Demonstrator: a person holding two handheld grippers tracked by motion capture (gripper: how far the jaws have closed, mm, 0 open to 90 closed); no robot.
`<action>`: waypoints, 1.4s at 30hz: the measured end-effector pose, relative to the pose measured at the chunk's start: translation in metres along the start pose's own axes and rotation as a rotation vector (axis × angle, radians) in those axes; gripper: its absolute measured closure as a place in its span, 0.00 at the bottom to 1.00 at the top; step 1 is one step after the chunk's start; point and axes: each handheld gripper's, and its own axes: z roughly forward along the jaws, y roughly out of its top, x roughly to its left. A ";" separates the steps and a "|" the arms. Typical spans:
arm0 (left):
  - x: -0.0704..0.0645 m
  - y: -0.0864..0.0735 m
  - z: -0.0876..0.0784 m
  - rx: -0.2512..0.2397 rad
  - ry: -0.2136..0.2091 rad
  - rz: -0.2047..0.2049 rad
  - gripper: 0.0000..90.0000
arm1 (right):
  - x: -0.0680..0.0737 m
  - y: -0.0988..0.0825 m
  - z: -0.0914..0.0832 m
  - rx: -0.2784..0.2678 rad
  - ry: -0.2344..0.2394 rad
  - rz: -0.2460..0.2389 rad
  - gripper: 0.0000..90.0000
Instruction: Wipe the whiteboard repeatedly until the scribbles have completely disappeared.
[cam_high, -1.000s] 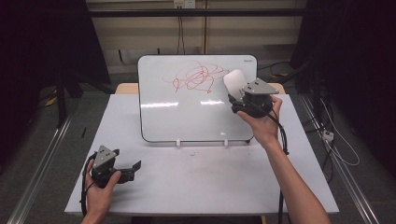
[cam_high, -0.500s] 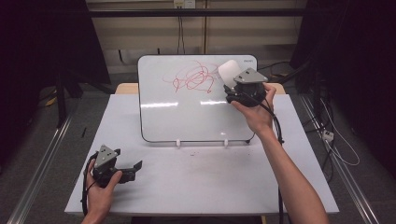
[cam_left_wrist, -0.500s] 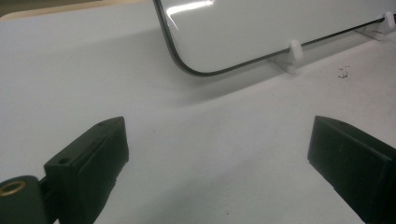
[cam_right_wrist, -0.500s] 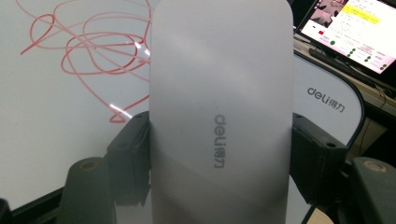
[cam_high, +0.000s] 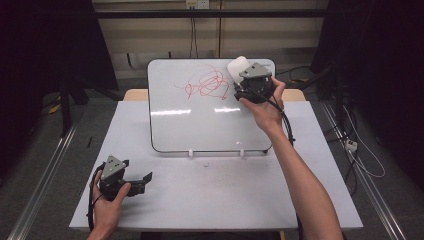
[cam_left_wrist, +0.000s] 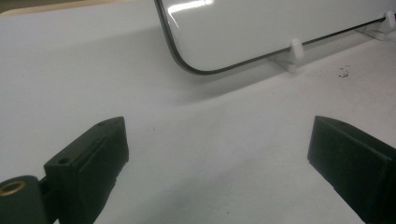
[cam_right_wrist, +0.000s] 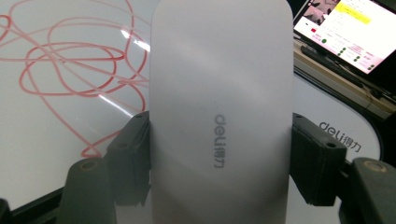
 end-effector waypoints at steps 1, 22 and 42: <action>0.000 0.000 0.000 0.002 0.002 0.001 0.06 | 0.000 0.001 0.002 0.003 -0.003 -0.001 0.35; 0.001 0.001 -0.002 -0.009 0.000 -0.001 0.06 | 0.001 0.003 0.019 0.051 -0.012 0.048 0.35; 0.000 0.001 -0.004 -0.014 0.007 -0.004 0.06 | 0.019 0.003 0.020 0.040 -0.023 0.052 0.35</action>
